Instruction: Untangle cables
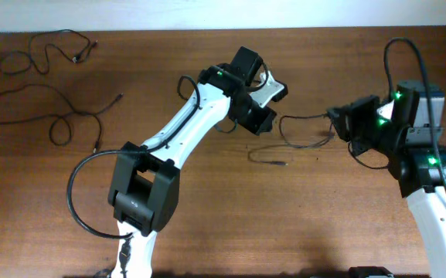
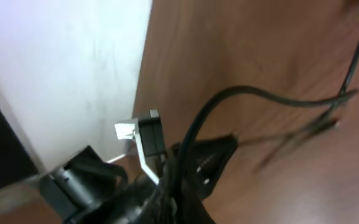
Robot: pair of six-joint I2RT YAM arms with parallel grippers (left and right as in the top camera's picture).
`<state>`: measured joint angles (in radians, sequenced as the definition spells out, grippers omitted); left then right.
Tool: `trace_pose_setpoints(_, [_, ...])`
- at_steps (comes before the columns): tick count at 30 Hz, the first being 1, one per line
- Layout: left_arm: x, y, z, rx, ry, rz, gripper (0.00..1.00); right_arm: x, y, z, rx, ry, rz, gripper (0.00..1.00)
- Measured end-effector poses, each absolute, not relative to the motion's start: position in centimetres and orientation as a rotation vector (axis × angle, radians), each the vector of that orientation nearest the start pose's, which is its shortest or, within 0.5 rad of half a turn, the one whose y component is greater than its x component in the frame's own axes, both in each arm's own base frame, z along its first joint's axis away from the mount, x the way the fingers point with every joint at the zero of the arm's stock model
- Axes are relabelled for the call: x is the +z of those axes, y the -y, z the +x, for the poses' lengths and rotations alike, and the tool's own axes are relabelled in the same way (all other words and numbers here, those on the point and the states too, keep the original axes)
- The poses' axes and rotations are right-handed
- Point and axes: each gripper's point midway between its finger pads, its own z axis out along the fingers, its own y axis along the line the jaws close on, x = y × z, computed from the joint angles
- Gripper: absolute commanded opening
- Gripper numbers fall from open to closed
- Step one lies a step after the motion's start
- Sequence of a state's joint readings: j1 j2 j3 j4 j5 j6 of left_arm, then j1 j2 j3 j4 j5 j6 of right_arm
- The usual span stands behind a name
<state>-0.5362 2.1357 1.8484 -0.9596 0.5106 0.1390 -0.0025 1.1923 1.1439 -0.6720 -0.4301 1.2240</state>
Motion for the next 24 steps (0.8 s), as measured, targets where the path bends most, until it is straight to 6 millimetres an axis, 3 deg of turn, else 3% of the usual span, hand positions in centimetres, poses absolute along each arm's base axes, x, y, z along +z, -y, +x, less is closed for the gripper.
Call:
trace_pose_setpoints(1, [11.2,31.9,37.4,-0.810,-2.628,1.033,0.00,25.4,-6.9,34.4,1.038,-2.180,1.128,0.04])
trace_pose_setpoints(3, [11.6,32.5,36.9,-0.878,-2.608,1.051,0.03,25.1,-6.7,34.1,0.958,-2.236,0.973,0.04])
trace_pose_setpoints(4, [12.0,33.0,36.6,-0.931,-2.583,1.071,0.19,24.8,-6.6,33.9,0.934,-2.256,0.939,0.04])
trace_pose_setpoints(5, [12.5,33.3,36.5,-0.966,-2.559,1.085,0.43,24.8,-6.6,33.9,0.920,-2.263,0.911,0.04])
trace_pose_setpoints(7, [14.0,33.9,36.5,-1.004,-2.482,1.135,0.65,24.8,-6.6,33.9,0.912,-2.268,0.894,0.04])
trace_pose_setpoints(8, [14.6,33.9,36.3,-1.008,-2.452,1.164,0.68,24.7,-6.3,33.9,0.912,-2.258,0.938,0.04])
trace_pose_setpoints(11, [16.5,33.7,35.3,-1.024,-2.386,1.239,0.69,24.6,-3.8,34.4,0.896,-2.172,1.131,0.04])
trace_pose_setpoints(12, [16.7,33.6,34.9,-1.028,-2.380,1.263,0.69,24.6,-2.0,34.5,0.888,-2.118,1.224,0.04])
trace_pose_setpoints(15, [16.8,33.6,33.9,-1.070,-2.340,1.340,0.66,24.9,-0.2,34.6,0.937,-2.052,1.314,0.04])
trace_pose_setpoints(23, [19.5,35.9,33.9,-1.222,-2.051,1.432,0.58,25.6,-6.1,33.3,1.191,-2.191,1.207,0.04])
trace_pose_setpoints(24, [19.6,36.1,33.7,-1.229,-2.042,1.437,0.50,25.7,-6.5,33.3,1.212,-2.191,1.217,0.04])
